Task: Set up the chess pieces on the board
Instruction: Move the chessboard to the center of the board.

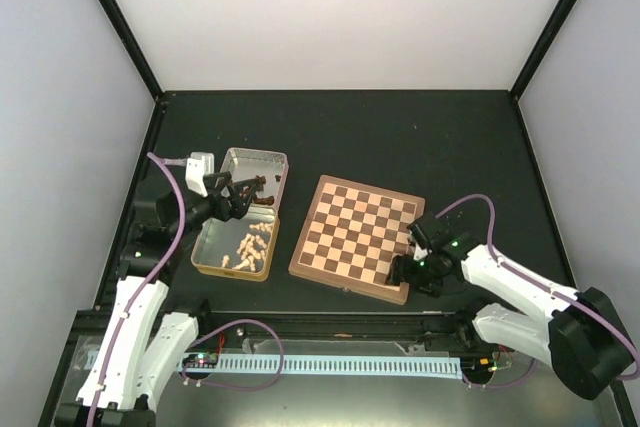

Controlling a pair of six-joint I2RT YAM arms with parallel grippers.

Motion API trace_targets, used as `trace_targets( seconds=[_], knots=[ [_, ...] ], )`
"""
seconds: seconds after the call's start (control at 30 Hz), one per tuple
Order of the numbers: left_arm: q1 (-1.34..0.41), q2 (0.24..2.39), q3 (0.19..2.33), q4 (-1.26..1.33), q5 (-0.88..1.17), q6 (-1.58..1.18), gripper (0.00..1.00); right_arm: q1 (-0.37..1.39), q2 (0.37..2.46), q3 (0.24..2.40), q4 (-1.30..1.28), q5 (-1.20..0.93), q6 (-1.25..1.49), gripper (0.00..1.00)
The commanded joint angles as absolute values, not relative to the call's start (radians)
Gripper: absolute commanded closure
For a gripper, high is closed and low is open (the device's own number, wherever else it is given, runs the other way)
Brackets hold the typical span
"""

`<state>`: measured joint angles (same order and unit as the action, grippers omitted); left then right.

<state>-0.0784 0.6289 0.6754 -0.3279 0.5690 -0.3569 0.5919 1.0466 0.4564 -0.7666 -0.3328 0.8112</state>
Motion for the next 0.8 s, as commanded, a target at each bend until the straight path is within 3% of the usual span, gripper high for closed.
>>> trace_targets(
  seconds=[0.0,0.3,0.43,0.77],
  knots=[
    [-0.071,0.652,0.675,-0.308,0.546,-0.374,0.01,0.644,1.055,0.435,-0.787,-0.405,0.803,0.23],
    [-0.071,0.668,0.665,-0.287,0.504,-0.382,0.01,0.792,1.03,0.483,-0.975,-0.217,0.821,0.27],
    [-0.072,0.68,0.657,-0.285,0.487,-0.382,0.01,0.841,1.045,0.49,-0.944,-0.158,0.859,0.3],
    [-0.07,0.724,0.702,-0.495,0.269,-0.41,0.01,0.896,1.208,0.532,-0.807,-0.022,0.869,0.5]
  ],
)
